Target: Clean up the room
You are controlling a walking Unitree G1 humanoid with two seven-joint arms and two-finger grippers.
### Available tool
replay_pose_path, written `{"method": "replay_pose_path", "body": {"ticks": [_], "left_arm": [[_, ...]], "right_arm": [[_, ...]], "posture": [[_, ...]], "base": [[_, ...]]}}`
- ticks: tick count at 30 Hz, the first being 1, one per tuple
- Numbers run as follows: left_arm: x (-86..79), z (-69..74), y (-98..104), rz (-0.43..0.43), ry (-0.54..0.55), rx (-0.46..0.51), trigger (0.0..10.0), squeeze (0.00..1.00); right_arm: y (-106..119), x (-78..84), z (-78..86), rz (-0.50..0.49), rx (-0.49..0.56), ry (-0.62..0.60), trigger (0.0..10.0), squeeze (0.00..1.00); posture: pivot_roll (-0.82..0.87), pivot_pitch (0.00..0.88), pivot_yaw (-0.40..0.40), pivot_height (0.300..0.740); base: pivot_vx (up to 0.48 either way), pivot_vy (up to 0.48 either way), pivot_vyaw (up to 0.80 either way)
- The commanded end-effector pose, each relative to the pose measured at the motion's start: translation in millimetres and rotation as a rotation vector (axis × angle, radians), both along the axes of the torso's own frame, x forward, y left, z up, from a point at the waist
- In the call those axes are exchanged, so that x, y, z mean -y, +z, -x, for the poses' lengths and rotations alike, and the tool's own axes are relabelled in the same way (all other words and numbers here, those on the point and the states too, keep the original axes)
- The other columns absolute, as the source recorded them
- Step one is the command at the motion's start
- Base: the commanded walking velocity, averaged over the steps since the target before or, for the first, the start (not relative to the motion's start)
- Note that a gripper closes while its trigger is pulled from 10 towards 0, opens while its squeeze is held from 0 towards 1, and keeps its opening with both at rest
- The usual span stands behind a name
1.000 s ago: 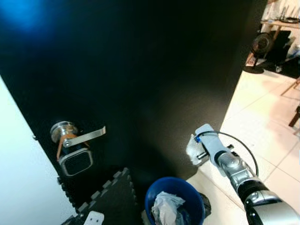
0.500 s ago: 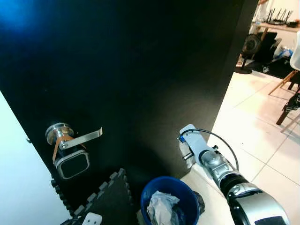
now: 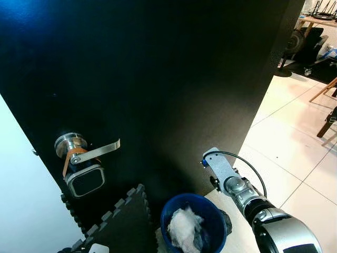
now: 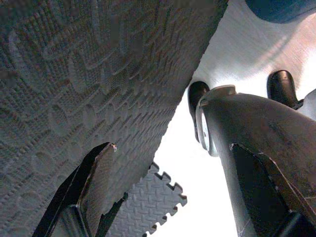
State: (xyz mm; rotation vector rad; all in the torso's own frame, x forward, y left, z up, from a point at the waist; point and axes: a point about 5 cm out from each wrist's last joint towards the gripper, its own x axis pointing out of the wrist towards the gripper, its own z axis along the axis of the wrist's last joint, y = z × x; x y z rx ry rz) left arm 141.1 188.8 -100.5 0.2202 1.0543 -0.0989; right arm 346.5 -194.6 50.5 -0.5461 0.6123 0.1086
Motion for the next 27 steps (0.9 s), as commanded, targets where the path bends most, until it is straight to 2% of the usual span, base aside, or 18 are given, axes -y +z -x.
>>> {"method": "replay_pose_path", "body": {"ticks": [1,6,8,10,11,13,14,15,16,17,18,20,21,24,27], "left_arm": [[9.6,13.6,-6,0.012,-0.022,-0.061,10.0,0.00],[8.5,7.8,-4,0.012,-0.020,-0.050,10.0,0.00],[6.7,4.4,-3,0.012,-0.013,-0.056,10.0,0.00],[3.6,1.8,-2,-0.002,-0.006,-0.065,10.0,0.00],[3.6,1.8,-2,-0.002,-0.006,-0.065,10.0,0.00],[0.9,-0.2,-2,-0.010,-0.005,-0.071,10.0,0.00],[0.9,-0.2,-2,-0.010,-0.005,-0.071,10.0,0.00],[-0.2,-2.7,-1,-0.019,-0.021,-0.073,10.0,0.00],[0.1,-3.7,0,-0.021,-0.027,-0.074,10.0,0.00],[0.1,-3.7,0,-0.021,-0.027,-0.074,10.0,0.00],[0.6,-4.5,0,-0.021,-0.032,-0.074,10.0,0.00],[3.5,-5.6,0,-0.021,-0.046,-0.073,10.0,0.00],[3.5,-5.6,0,-0.021,-0.046,-0.073,10.0,0.00],[5.3,-6.6,0,-0.024,-0.067,-0.074,10.0,0.00],[6.6,-6.2,0,-0.024,-0.072,-0.076,10.0,0.00]], "right_arm": [[3,2.6,-1.6,-0.023,0.004,-0.015,10.0,1.00],[4,12.7,-0.6,-0.023,0.010,-0.038,10.0,1.00],[3,28.0,3.7,-0.036,0.020,-0.104,10.0,0.00],[-4,47.6,14.1,-0.066,0.017,-0.203,10.0,0.00],[-4,47.6,14.1,-0.066,0.017,-0.203,10.0,0.00],[-16,67.0,30.7,-0.100,-0.007,-0.314,10.0,0.00],[-16,67.0,30.7,-0.100,-0.007,-0.314,10.0,0.00],[-46,86.3,68.0,-0.105,-0.103,-0.411,10.0,0.00],[-62,92.8,89.8,-0.105,-0.162,-0.445,10.0,0.00],[-62,92.8,89.8,-0.105,-0.162,-0.445,10.0,0.00],[-74,96.3,107.6,-0.097,-0.213,-0.462,10.0,0.00],[-90,98.6,133.3,-0.111,-0.276,-0.503,10.0,0.00],[-90,98.6,133.3,-0.111,-0.276,-0.503,10.0,0.00],[-103,95.8,153.2,-0.143,-0.320,-0.534,10.0,0.00],[-106,94.0,156.9,-0.150,-0.328,-0.538,10.0,0.00]], "posture": [[0.05,0.048,-0.026,0.740],[0.05,0.041,-0.025,0.740],[0.04,0.029,-0.020,0.740],[0.03,0.022,-0.016,0.740],[0.03,0.022,-0.016,0.740],[0.02,0.010,-0.011,0.740],[0.02,0.010,-0.011,0.740],[0.00,0.000,-0.001,0.740],[0.00,0.000,0.000,0.740],[0.00,0.000,0.000,0.740],[0.00,0.000,0.004,0.740],[-0.01,0.000,0.015,0.740],[-0.01,0.000,0.015,0.740],[-0.02,0.000,0.024,0.740],[-0.03,0.000,0.029,0.740]], "base": [[0.000,0.000,0.00],[0.000,0.000,0.00],[0.000,0.000,0.00],[0.000,0.000,0.00],[0.000,0.000,0.00],[0.000,0.000,0.00],[0.000,0.000,0.00],[-0.364,0.000,0.00],[-0.386,0.000,0.00],[-0.386,0.000,0.00],[-0.480,0.000,0.00],[-0.480,0.000,0.00],[-0.480,0.000,0.00],[-0.480,0.000,0.00],[-0.480,0.000,0.00]]}}
